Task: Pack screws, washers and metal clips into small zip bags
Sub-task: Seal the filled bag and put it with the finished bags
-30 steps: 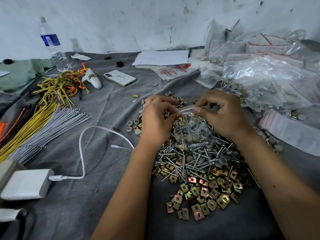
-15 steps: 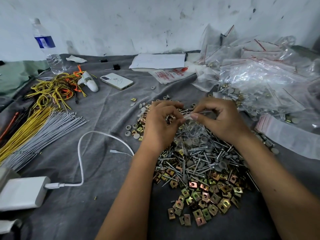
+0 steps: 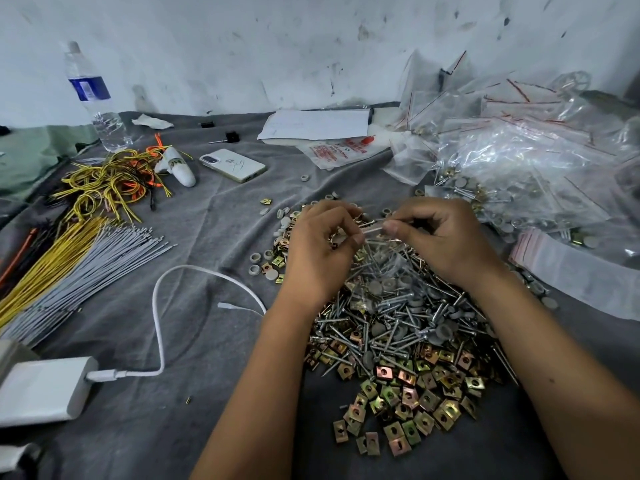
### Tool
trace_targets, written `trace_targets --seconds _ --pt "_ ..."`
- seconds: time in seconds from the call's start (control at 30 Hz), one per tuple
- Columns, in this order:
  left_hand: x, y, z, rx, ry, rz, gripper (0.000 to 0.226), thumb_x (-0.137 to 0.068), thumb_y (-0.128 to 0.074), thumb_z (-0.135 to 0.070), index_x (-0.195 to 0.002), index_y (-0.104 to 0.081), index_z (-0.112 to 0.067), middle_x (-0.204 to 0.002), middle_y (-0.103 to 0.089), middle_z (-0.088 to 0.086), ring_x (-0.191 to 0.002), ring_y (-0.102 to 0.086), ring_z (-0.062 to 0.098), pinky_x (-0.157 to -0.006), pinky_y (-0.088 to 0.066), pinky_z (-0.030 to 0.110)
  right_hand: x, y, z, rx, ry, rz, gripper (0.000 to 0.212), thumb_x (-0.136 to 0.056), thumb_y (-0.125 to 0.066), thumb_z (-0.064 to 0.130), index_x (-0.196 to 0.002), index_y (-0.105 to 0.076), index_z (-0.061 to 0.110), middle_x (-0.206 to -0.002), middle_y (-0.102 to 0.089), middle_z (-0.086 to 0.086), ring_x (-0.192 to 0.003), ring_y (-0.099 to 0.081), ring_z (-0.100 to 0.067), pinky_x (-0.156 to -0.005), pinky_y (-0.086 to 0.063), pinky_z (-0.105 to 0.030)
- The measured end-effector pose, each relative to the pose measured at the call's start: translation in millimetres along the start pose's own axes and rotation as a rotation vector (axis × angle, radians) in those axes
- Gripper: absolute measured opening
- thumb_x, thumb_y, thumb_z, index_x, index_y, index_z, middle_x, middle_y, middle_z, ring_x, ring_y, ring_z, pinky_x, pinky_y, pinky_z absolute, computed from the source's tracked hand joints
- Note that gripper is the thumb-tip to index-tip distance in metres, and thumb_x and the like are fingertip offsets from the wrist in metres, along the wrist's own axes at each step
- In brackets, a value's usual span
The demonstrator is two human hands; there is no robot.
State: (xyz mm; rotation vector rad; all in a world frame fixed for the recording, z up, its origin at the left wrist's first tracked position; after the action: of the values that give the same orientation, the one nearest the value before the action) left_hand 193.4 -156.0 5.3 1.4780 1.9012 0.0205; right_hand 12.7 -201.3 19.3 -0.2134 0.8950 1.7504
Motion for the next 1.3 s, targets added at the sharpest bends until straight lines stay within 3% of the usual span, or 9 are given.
trace_targets --seconds 0.13,0.27,0.47,0.57,0.73,0.83,0.93,1.1,1.3 --pt "1 -1 1 0.072 0.04 -0.008 0.009 -0.088 -0.078 -0.005 -0.082 -0.071 -0.004 -0.113 -0.071 -0.003 -0.109 -0.065 0.016 -0.092 -0.054 0.049 -1 1 2 -0.017 0.004 0.002 0.008 -0.084 -0.077 0.025 -0.093 -0.077 0.025 -0.077 -0.072 0.012 -0.072 -0.067 -0.005 -0.064 -0.048 -0.015" --pt "0 2 1 0.136 0.032 -0.025 0.018 -0.089 -0.076 -0.002 -0.074 -0.066 -0.005 -0.109 -0.073 -0.004 -0.1 -0.069 0.022 -0.084 -0.057 0.05 0 2 0 -0.047 -0.069 -0.005 0.017 -0.086 -0.074 0.029 -0.096 -0.079 0.016 -0.081 -0.075 0.007 -0.076 -0.071 -0.008 -0.067 -0.056 -0.025" --pt "-2 0 -7 0.379 0.212 -0.139 0.006 -0.096 -0.072 -0.018 -0.1 -0.068 -0.019 -0.099 -0.075 0.002 -0.082 -0.069 0.014 -0.067 -0.054 0.03 -7 16 2 -0.133 -0.103 -0.143 0.007 -0.095 -0.07 0.023 -0.092 -0.077 0.021 -0.065 -0.068 0.015 -0.055 -0.059 0.001 -0.05 -0.043 -0.014" --pt "-18 -6 -23 0.334 0.232 -0.233 0.028 -0.1 -0.068 -0.027 -0.124 -0.055 -0.025 -0.116 -0.067 -0.008 -0.103 -0.065 0.001 -0.083 -0.057 0.024 -31 50 -10 -0.252 -0.235 -0.239 0.016 -0.098 -0.068 0.025 -0.087 -0.08 0.021 -0.06 -0.064 0.008 -0.044 -0.05 -0.003 -0.041 -0.038 -0.018" --pt "-66 -70 -75 0.026 0.079 -0.081 0.03 -0.102 -0.059 -0.037 -0.129 -0.055 -0.023 -0.133 -0.059 0.0 -0.125 -0.054 0.02 -0.104 -0.049 0.048 -64 158 -66 -0.24 -0.52 -0.473 0.011 -0.097 -0.069 0.017 -0.089 -0.071 0.009 -0.067 -0.066 -0.004 -0.046 -0.053 -0.012 -0.048 -0.039 -0.025" --pt "-86 -139 -95 -0.243 -0.034 0.273 0.028 -0.1 -0.059 -0.021 -0.127 -0.063 -0.017 -0.131 -0.062 0.012 -0.121 -0.056 0.031 -0.1 -0.049 0.045 -38 205 -95 0.192 -0.693 -0.355 0.023 -0.09 -0.078 0.022 -0.107 -0.066 0.011 -0.087 -0.07 -0.013 -0.064 -0.068 -0.022 -0.06 -0.05 -0.032" --pt "-84 -188 -100 -0.348 -0.028 0.48 0.032 -0.09 -0.061 -0.007 -0.12 -0.069 -0.011 -0.123 -0.066 0.013 -0.114 -0.061 0.031 -0.086 -0.049 0.033 0 216 -89 0.485 -0.699 -0.152 0.023 -0.084 -0.081 0.038 -0.079 -0.072 0.017 -0.077 -0.076 -0.006 -0.065 -0.071 -0.02 -0.062 -0.054 -0.032" --pt "-67 -221 -95 -0.413 0.105 0.558 0.023 -0.092 -0.061 -0.008 -0.111 -0.072 -0.004 -0.109 -0.072 0.017 -0.103 -0.067 0.033 -0.083 -0.053 0.036 69 166 -68 0.585 -0.708 0.122 0.049 -0.064 -0.081 0.069 -0.072 -0.067 0.022 -0.068 -0.069 0.005 -0.067 -0.066 -0.015 -0.065 -0.051 -0.034" --pt "-53 -226 -86 -0.231 0.295 0.499 0.013 -0.089 -0.058 -0.003 -0.088 -0.069 0.004 -0.092 -0.071 0.021 -0.09 -0.067 0.035 -0.068 -0.043 0.03 77 145 -63 0.666 -0.558 0.075 0.028 -0.082 -0.08 0.033 -0.066 -0.064 0.017 -0.066 -0.066 -0.002 -0.066 -0.065 -0.02 -0.056 -0.04 -0.03"
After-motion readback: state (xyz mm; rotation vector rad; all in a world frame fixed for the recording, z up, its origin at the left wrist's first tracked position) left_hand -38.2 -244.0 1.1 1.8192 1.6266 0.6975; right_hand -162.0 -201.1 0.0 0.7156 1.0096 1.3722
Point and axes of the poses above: each hand's wrist, its own x-axis away from the middle knuckle, its own y-axis out of the back of the hand, z = x × y, the point moved 5 cm from there along -x, towards the middle knuckle
